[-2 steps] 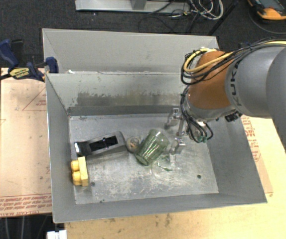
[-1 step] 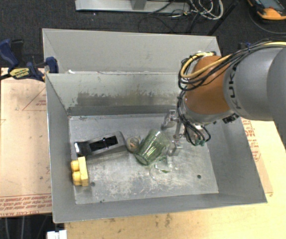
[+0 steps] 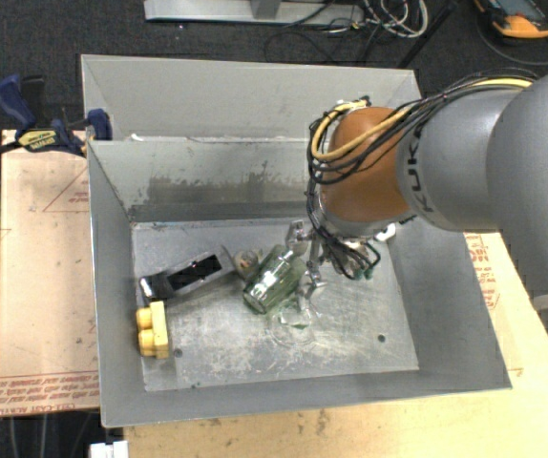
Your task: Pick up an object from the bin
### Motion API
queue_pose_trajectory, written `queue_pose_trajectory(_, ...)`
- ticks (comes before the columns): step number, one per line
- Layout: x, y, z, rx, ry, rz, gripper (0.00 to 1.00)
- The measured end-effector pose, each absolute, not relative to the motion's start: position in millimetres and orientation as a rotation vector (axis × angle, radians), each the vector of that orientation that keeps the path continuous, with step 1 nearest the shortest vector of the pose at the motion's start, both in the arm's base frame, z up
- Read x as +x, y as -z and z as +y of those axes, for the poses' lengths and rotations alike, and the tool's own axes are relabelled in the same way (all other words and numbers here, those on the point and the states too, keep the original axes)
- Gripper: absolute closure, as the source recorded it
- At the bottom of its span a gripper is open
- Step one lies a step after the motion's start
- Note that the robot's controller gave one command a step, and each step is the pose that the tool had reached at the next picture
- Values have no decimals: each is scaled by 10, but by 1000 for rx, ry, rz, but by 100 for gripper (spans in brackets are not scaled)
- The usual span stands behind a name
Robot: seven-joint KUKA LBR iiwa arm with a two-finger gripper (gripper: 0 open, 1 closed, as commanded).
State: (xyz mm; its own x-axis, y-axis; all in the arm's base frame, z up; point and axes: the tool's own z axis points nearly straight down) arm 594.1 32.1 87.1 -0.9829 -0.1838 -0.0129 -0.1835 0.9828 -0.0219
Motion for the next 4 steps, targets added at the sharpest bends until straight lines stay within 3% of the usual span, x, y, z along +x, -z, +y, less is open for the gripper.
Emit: queue_pose_trajectory(4,5943,-861,256,-280,10,3126,100)
